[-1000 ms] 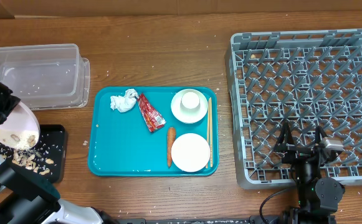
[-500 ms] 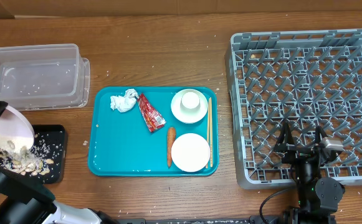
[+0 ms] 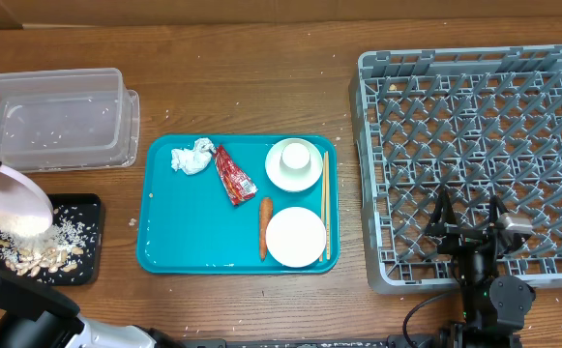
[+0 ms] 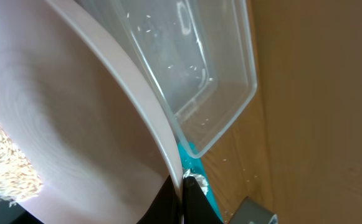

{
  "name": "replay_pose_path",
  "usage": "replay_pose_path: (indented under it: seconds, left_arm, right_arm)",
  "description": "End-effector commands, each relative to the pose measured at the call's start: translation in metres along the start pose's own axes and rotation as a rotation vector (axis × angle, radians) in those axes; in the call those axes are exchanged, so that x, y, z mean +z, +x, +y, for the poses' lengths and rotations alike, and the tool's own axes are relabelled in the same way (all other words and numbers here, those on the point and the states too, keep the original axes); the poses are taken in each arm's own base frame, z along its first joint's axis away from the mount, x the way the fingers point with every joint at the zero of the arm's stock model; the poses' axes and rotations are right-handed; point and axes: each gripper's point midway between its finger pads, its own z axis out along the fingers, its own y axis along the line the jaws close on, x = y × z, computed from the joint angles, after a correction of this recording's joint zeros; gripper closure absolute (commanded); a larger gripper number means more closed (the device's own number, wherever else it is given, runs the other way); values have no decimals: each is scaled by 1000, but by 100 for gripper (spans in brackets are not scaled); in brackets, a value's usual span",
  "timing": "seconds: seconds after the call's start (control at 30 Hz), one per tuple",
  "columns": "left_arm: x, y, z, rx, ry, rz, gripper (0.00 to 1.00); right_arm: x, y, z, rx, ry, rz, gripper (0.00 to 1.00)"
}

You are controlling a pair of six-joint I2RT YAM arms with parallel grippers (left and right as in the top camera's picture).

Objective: Sort waste into correct bins and load items into the dishwasher
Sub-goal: 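Tilt the plate to dump rice and shells onto the black tray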

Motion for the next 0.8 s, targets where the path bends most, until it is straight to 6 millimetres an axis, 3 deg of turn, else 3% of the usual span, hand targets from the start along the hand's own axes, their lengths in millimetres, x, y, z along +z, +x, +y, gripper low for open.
replay_pose_path:
  seconds: [0.0,0.07,0.17,0.33,0.47,0.57,0.77]
  left_arm:
    - [-10,0,-20,-15,142,27,96]
    - [-15,-3,-25,-19,193,26,96]
    - [-19,-12,-13,-24,152,-15,96]
    - [-24,-9,-5,-62,147,-2,96]
    - [-31,2,-25,-52,278,50,96]
    - [-28,-9,-17,-46,225,5,96]
    - [-28,-7,-16,-67,222,13,96]
  right_arm:
    - [0,2,-2,-4,6,-4,0]
    - [0,2,-2,-4,6,-4,0]
    - [0,2,-2,-4,6,-4,0]
    - [0,2,-2,-4,6,-4,0]
    - [0,2,-2,-4,6,-4,0]
    - [0,2,-2,-4,6,-4,0]
    - [0,2,-2,-4,6,-4,0]
